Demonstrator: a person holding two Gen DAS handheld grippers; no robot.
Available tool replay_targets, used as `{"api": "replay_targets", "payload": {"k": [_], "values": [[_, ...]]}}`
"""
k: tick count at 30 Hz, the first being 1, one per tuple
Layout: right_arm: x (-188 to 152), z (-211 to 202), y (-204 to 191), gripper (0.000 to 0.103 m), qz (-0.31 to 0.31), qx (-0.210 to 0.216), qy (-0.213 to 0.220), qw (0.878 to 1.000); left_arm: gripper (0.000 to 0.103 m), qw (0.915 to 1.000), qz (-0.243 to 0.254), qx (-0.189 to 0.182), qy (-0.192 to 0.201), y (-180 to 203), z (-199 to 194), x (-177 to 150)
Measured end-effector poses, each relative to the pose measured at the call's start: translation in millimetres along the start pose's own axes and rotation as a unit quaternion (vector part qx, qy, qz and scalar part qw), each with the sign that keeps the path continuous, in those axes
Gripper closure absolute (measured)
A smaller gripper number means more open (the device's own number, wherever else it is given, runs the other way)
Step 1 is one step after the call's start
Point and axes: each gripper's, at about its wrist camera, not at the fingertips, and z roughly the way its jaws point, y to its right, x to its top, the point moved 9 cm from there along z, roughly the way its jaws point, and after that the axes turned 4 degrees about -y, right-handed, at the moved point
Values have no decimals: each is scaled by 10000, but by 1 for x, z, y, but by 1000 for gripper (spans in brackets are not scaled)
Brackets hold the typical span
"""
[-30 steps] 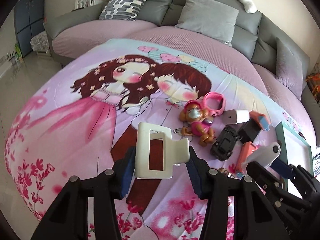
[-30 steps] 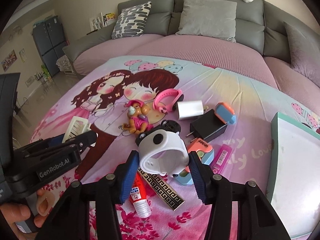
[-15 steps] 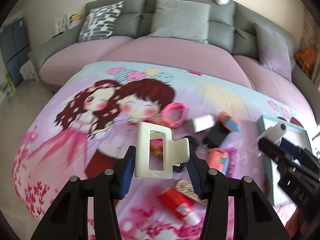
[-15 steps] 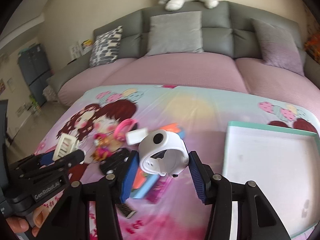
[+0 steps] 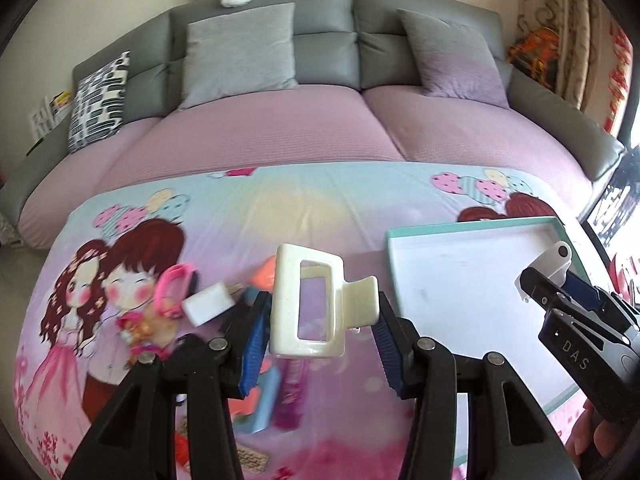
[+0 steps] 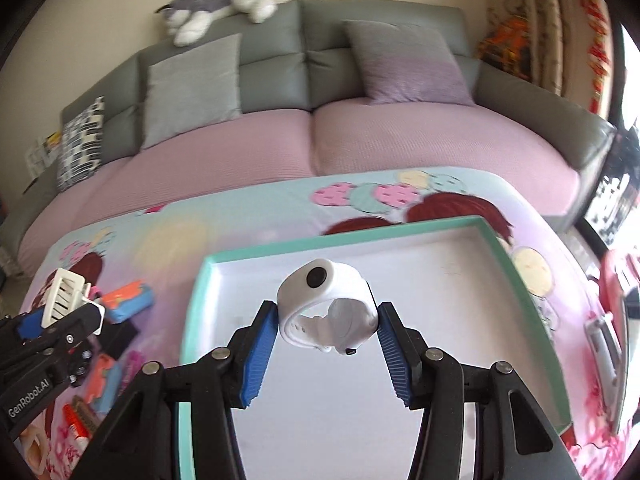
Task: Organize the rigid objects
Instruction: 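Carry the phone stand and watch band into the tray and open both tools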
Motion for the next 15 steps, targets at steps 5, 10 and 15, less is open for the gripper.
{"api": "replay_targets", "payload": {"k": [5, 10, 15], "values": [[-3, 9, 37, 49, 265, -380, -95, 9989, 52, 9994, 307, -164, -58, 44, 15, 11], [-8, 13, 60, 49, 456, -577, -181, 9971, 52, 9978, 588, -267, -118, 78, 36, 18], [-13, 19, 68, 49, 567, -677, -316, 9956, 52, 9967, 721, -304, -226, 94, 49, 15]]}}
